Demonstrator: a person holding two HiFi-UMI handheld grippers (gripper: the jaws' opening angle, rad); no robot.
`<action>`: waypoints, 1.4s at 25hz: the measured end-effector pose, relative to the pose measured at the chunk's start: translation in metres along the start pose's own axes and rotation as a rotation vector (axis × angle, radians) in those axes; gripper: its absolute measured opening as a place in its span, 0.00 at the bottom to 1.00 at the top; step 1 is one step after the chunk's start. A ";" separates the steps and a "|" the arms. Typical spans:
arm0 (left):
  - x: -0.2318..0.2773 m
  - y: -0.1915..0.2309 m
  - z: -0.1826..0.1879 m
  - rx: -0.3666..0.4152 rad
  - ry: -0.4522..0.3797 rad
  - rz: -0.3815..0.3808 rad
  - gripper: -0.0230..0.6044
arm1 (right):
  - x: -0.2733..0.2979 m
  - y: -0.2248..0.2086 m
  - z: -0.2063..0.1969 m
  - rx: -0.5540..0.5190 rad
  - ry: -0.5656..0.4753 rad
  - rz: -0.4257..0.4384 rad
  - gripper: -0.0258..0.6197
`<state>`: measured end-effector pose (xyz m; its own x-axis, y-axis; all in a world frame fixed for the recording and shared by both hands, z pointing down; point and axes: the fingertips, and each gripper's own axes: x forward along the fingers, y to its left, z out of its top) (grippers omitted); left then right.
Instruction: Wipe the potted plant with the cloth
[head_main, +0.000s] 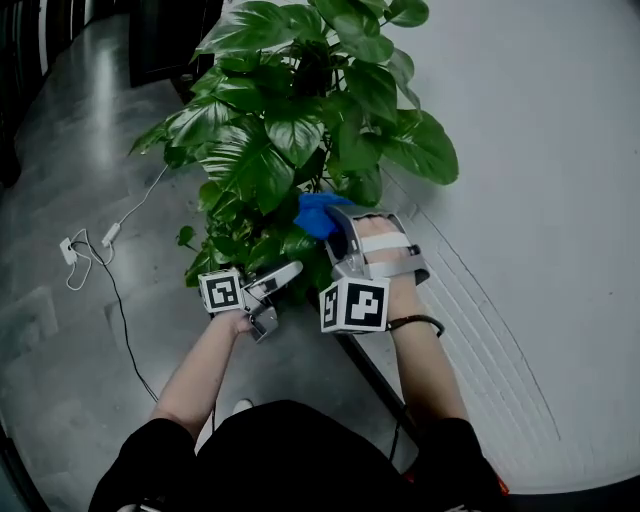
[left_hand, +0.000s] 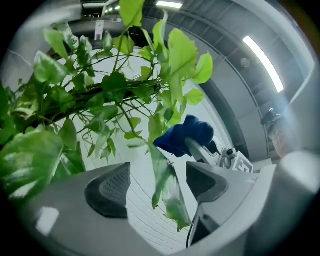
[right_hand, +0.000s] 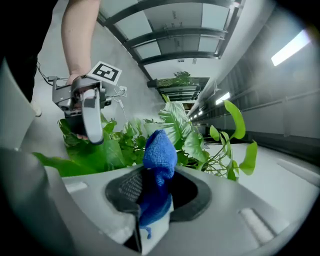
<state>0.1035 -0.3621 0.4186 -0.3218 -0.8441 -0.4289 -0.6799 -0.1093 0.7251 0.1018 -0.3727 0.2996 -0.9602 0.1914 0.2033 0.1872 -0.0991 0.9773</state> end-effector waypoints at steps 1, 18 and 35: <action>0.002 0.004 -0.003 -0.037 0.001 -0.011 0.59 | 0.002 0.001 0.000 0.015 0.008 0.004 0.20; 0.013 -0.039 0.037 0.136 -0.045 -0.192 0.63 | 0.025 0.082 0.010 -0.130 0.138 0.162 0.20; -0.010 -0.046 0.044 0.016 -0.159 -0.187 0.64 | -0.005 0.113 0.013 -0.008 0.117 0.097 0.20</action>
<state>0.1087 -0.3253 0.3657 -0.2882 -0.7163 -0.6355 -0.7472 -0.2468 0.6171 0.1307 -0.3718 0.4100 -0.9555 0.0651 0.2876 0.2787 -0.1195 0.9529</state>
